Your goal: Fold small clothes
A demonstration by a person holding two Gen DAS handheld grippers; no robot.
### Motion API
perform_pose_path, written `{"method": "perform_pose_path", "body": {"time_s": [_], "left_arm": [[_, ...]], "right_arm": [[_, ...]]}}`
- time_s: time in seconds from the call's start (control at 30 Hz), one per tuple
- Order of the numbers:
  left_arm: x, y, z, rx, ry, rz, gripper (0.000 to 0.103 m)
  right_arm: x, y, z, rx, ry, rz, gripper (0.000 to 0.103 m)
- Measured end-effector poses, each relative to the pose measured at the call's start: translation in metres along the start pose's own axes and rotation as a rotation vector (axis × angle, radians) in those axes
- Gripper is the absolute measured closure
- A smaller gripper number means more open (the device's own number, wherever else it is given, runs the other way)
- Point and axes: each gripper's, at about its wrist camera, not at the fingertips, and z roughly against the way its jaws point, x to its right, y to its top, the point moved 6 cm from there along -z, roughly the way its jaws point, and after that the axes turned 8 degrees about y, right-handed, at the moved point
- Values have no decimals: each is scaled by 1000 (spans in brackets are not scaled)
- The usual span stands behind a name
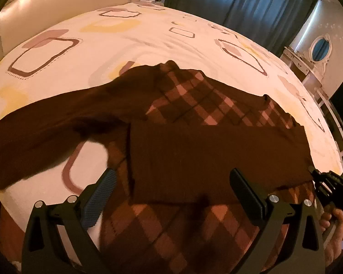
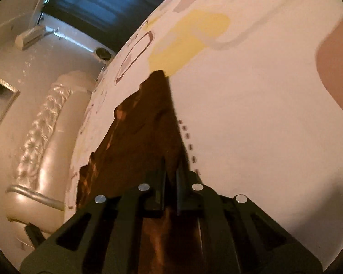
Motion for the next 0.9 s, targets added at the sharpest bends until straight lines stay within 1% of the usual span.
{"method": "perform_pose_path", "body": {"time_s": [0.17, 0.23, 0.27, 0.3, 0.33, 0.4, 0.43, 0.47, 0.5, 0.57, 0.6, 0.67, 0.7, 0.73, 0.77, 0.8, 0.9], "left_arm": [[-5, -2, -26, -56, 25, 31, 4], [-6, -3, -28, -51, 29, 29, 4], [-6, -4, -28, -47, 33, 19, 4], [-6, -5, -28, -47, 36, 12, 4], [-5, -6, -29, -46, 39, 3, 4], [-6, -7, -31, -46, 41, -2, 4], [-7, -7, -31, -45, 39, 2, 4], [-7, -8, -31, -44, 37, 5, 4], [-7, -7, -31, -45, 35, 7, 4], [-8, -8, -31, -48, 32, 2, 4], [-8, -8, -31, -49, 31, -2, 4], [-8, -8, -32, -48, 25, -8, 4], [-8, -7, -32, -48, 21, -12, 4], [-8, -7, -33, -48, 20, -14, 4], [-8, -8, -33, -49, 19, -19, 4], [-8, -8, -33, -49, 19, -23, 4], [-7, -9, -34, -49, 27, -49, 4]], "right_arm": [[-4, 1, -3, -21, 9, 17, 95], [-8, 6, 9, 24, -19, 16, 92], [-13, 7, 15, 53, -34, 34, 92], [-20, 9, 22, 80, -35, 61, 92], [-31, 9, 25, 91, -18, 88, 91], [-52, 7, 26, 96, 31, 128, 80], [-67, 3, 22, 83, 78, 150, 69], [-78, -1, 16, 61, 120, 160, 62], [-88, -6, 7, 26, 173, 161, 62], [-94, -16, -8, -29, 221, 158, 62], [-94, -24, -22, -73, 221, 157, 62], [-87, -35, -39, -124, 208, 139, 62], [-81, -39, -46, -147, 184, 129, 62], [-70, -47, -59, -200, 139, 108, 64], [-65, -49, -64, -210, 132, 100, 67], [-62, -48, -64, -197, 140, 105, 68], [-63, -47, -64, -213, 140, 96, 68]]}}
